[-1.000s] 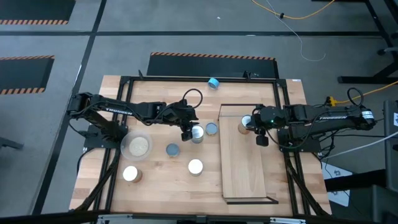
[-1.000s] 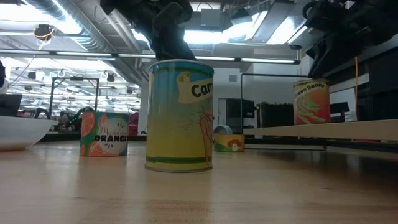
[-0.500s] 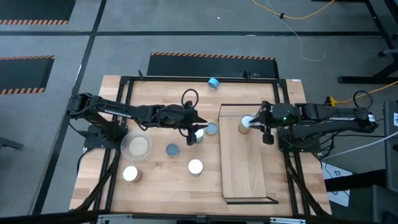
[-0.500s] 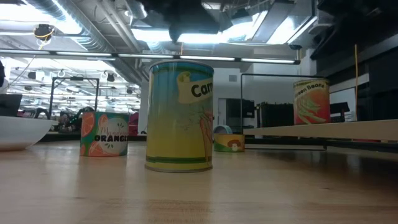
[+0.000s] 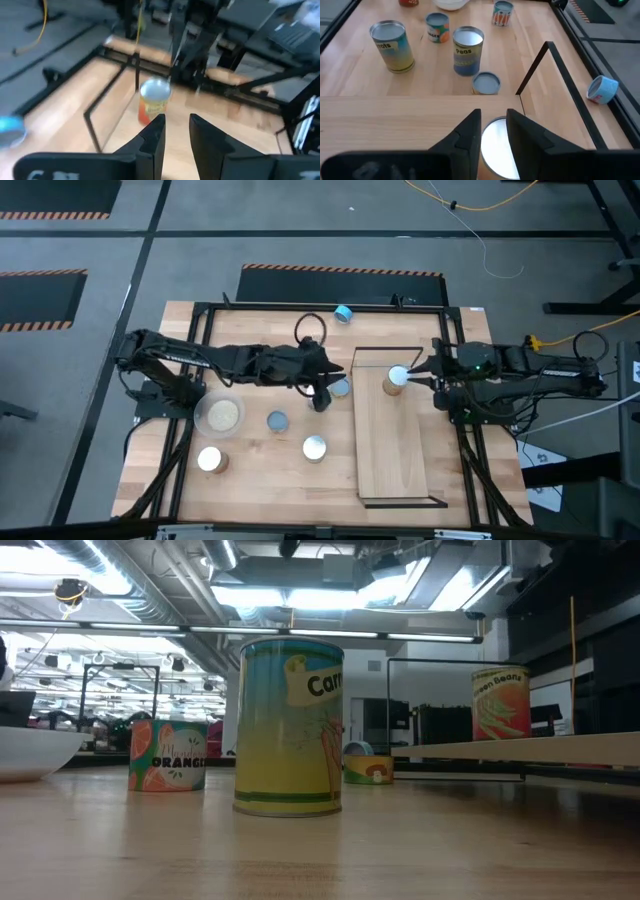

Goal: Pick and place cans onto a shelf
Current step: Put the dark blue can onto the shelf aligned with the orange can

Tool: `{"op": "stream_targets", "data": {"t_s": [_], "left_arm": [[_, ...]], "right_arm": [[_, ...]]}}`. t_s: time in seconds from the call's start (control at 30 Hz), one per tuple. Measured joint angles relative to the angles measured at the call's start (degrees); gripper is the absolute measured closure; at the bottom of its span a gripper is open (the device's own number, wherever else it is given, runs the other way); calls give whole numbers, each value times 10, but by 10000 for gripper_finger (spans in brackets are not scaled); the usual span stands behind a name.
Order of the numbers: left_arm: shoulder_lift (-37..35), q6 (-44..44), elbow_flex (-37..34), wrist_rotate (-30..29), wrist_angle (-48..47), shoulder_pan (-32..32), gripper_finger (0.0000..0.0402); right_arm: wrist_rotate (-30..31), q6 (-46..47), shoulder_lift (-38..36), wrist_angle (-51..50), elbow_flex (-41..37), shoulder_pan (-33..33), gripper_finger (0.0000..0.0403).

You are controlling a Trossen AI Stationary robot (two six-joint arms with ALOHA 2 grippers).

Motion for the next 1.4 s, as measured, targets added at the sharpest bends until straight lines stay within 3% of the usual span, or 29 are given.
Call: {"op": "stream_targets", "data": {"t_s": [0.3,0.83,1.4], "left_arm": [[88,-121,101,-11,-156,-6,321],[151,-215,110,-28,-297,-2,321],[218,-216,111,-11,-306,3,321]], "right_arm": [[0,0,0,0,0,0,306],[0,0,0,0,0,0,306],[0,0,1,0,0,0,306]]}}
